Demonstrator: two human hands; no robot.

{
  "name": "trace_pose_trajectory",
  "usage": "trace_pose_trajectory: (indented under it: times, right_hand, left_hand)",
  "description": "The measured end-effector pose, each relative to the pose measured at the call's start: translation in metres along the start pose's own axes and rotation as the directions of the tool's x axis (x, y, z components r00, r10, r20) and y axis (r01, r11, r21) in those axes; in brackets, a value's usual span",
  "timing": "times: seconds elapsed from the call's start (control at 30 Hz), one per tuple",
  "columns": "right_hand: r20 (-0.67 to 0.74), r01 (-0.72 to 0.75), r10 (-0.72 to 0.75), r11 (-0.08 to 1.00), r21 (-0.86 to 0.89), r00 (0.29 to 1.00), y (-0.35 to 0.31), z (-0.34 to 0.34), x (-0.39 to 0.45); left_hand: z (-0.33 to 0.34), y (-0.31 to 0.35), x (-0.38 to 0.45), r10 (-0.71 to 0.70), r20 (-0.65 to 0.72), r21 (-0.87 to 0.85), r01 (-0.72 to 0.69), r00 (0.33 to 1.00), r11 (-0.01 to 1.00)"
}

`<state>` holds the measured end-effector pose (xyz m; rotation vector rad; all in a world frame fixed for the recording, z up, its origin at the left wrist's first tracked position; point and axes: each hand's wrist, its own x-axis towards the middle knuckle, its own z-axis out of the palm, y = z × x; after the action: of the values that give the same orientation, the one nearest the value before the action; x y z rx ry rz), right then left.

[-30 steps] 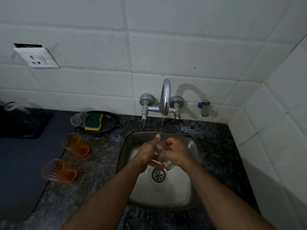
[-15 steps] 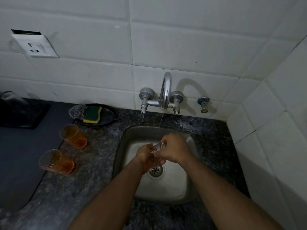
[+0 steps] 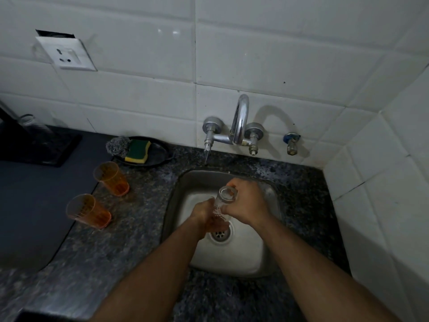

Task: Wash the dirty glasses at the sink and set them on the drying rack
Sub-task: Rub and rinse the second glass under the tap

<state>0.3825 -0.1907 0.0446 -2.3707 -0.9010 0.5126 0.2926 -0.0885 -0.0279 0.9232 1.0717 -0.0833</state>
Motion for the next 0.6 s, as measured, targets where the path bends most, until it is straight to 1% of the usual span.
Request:
trace_pose_trajectory:
  times: [0.03,0.07,0.1,0.13,0.17,0.2,0.23,0.27,0.3,0.33,0.37,0.47,0.53,0.6]
  right_hand:
    - [-0.019,0.013,-0.013,1.000,-0.009,1.000,0.000,-0.001,-0.001]
    - [-0.046,0.027,-0.028,0.999,-0.017,0.999,-0.001,-0.002,-0.003]
    - [-0.074,0.038,-0.040,0.999,-0.017,0.996,-0.001,-0.002,-0.004]
    - [-0.094,0.045,-0.046,0.999,-0.014,0.994,-0.001,-0.002,-0.005]
    - [-0.103,0.049,-0.050,0.999,-0.015,0.993,-0.001,-0.002,-0.006]
    - [-0.102,0.046,-0.049,0.999,-0.025,0.994,-0.001,-0.001,-0.007]
    - [-0.097,0.047,-0.050,0.998,-0.040,0.994,0.000,0.001,-0.007]
    - [-0.094,0.052,-0.057,0.997,-0.053,0.994,0.000,0.004,-0.008]
    - [-0.099,0.060,-0.066,0.996,-0.059,0.993,0.000,0.006,-0.008]
    - [-0.105,0.070,-0.076,0.996,-0.056,0.992,-0.001,0.009,-0.007]
    - [-0.109,0.072,-0.077,0.996,-0.048,0.991,-0.002,0.011,-0.007]
    - [-0.063,0.078,-0.080,0.996,-0.045,0.995,-0.006,0.023,-0.004]
    - [-0.040,0.094,-0.097,0.993,-0.067,0.995,-0.006,0.028,-0.004]
    - [-0.084,0.123,-0.128,0.990,-0.064,0.988,-0.007,0.034,-0.004]
  left_hand:
    - [-0.006,-0.003,0.006,0.057,-0.057,0.155,-0.048,0.997,0.987]
    - [-0.014,-0.006,0.010,0.154,-0.109,0.367,-0.104,0.982,0.924]
    - [-0.023,-0.008,0.014,0.277,-0.136,0.608,-0.140,0.951,0.782]
    - [-0.033,-0.011,0.015,0.393,-0.132,0.807,-0.131,0.910,0.576]
    - [-0.043,-0.013,0.014,0.480,-0.098,0.923,-0.100,0.872,0.371]
    - [-0.052,-0.014,0.013,0.525,-0.059,0.974,-0.065,0.849,0.215]
    - [-0.061,-0.016,0.011,0.541,-0.027,0.995,-0.031,0.841,0.099]
    - [-0.069,-0.017,0.010,0.531,-0.010,1.000,0.007,0.848,0.008]
    - [-0.077,-0.018,0.009,0.506,-0.001,0.997,0.037,0.863,-0.061]
    - [-0.084,-0.020,0.009,0.478,0.000,0.993,0.058,0.878,-0.107]
    - [-0.088,-0.020,0.010,0.453,0.001,0.990,0.061,0.892,-0.123]
    - [-0.101,-0.024,0.013,0.383,-0.004,0.997,0.031,0.924,-0.064]
    - [-0.103,-0.025,0.016,0.361,0.015,0.998,0.011,0.932,-0.070]
    - [-0.107,-0.024,0.017,0.361,0.018,0.999,-0.001,0.932,-0.048]
